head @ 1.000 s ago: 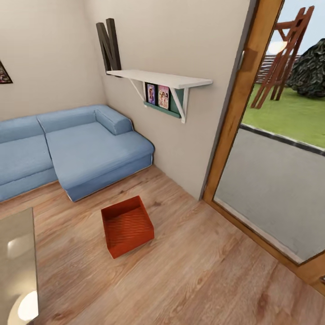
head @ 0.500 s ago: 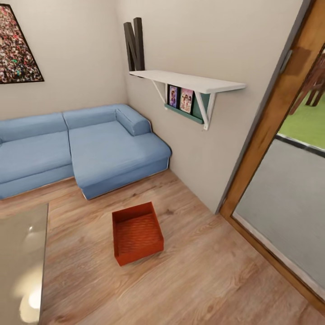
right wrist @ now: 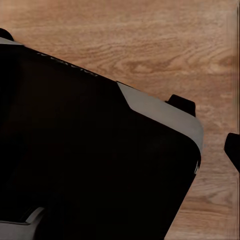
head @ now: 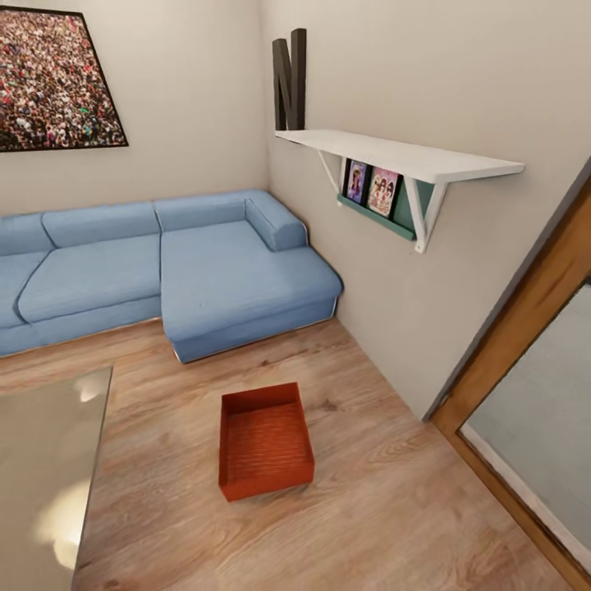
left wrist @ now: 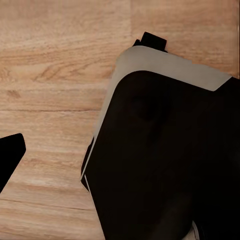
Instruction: Move the two storage containers from the living room to the garage. In the garage, place one container on the floor and stack the other container on top of it (either order is fine).
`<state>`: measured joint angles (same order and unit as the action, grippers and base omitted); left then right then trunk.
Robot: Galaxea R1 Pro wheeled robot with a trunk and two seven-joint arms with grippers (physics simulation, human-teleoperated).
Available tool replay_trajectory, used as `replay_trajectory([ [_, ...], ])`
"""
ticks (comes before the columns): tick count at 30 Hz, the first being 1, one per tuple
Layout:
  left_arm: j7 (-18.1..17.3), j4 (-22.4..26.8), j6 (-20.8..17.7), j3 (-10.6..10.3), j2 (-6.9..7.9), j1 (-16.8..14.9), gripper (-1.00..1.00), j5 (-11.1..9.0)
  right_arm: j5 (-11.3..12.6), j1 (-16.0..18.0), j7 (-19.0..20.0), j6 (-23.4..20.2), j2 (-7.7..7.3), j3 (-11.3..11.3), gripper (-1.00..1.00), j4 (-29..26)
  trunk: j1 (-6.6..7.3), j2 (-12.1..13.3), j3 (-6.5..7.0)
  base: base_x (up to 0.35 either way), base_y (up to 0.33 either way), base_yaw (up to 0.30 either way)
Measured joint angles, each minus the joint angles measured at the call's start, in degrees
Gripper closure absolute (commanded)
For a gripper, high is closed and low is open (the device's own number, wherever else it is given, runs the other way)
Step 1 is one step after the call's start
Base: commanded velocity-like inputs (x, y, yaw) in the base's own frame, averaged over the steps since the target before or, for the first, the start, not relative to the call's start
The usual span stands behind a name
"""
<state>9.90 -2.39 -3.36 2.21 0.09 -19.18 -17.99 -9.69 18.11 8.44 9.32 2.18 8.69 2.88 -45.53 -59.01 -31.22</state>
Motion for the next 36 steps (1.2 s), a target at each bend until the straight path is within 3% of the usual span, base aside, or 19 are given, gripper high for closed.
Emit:
replay_trajectory([
  [21, 0.0, 0.0, 0.0, 0.0, 0.0, 0.0, -1.0, -0.1, -0.2, 0.0, 0.0, 0.0, -0.09, 0.1, -1.0, 0.0, 0.0, 0.0, 0.0, 0.296, -0.087, 0.003],
  [28, 0.1, -0.2, 0.1, 0.0, 0.0, 0.0, -1.0, -0.1, -0.1, 0.0, 0.0, 0.0, -0.13, 0.0, -1.0, -0.1, -0.03, 0.0, 0.0, 0.055, -0.008, 0.01],
  [36, 0.0, -0.3, 0.1, 0.0, 0.0, 0.0, -1.0, -0.1, -0.1, 0.0, 0.0, 0.0, -0.09, 0.0, -1.0, -0.1, -0.03, 0.0, -0.35, 0.002, 0.0, 0.191],
])
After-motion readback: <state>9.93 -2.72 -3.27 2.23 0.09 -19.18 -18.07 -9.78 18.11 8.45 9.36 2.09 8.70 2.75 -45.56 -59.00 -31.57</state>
